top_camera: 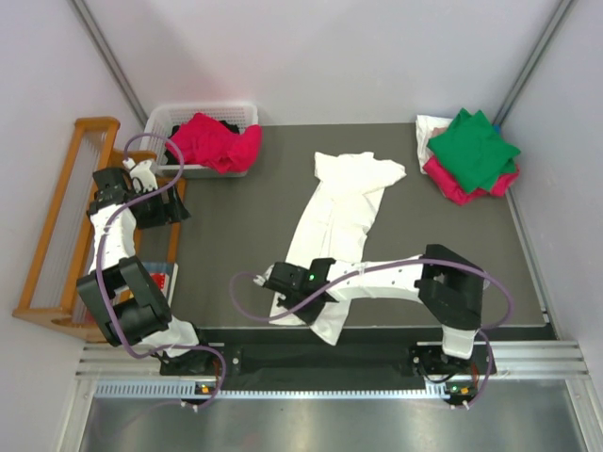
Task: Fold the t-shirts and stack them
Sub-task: Fold the tshirt
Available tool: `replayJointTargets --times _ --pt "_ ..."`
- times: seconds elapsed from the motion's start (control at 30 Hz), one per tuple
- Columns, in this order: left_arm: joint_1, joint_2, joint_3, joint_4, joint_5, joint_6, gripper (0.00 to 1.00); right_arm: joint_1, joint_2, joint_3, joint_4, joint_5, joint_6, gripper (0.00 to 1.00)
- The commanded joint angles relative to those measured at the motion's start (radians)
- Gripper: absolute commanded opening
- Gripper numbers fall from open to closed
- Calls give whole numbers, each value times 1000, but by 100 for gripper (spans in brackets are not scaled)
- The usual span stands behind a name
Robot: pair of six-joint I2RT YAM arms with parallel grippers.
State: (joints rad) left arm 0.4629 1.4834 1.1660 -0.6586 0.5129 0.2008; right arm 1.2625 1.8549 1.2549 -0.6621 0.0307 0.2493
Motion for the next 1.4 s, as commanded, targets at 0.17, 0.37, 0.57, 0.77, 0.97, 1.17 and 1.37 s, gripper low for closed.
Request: replayJointTargets --times 0.17,0.37,0.57,0.77,0.97,1.17,1.37 --pt "3 -26 24 -13 68 8 87 141 -144 90 -142 -67 64 0" --pt "3 -40 40 -27 68 22 88 130 -189 72 -149 -40 79 0" --pt "2 -35 50 -44 73 29 88 -70 -233 64 -117 21 50 0" --pt "2 -34 66 -59 82 40 88 -264 -211 121 -84 48 12 0" --pt "0 -28 70 -68 78 51 88 -356 -148 210 -85 51 -36 0" --pt "0 -25 64 -73 72 66 88 -445 -102 244 -87 43 -73 0" --pt "0 -21 64 -82 75 80 88 -518 -68 212 -62 28 -81 0"
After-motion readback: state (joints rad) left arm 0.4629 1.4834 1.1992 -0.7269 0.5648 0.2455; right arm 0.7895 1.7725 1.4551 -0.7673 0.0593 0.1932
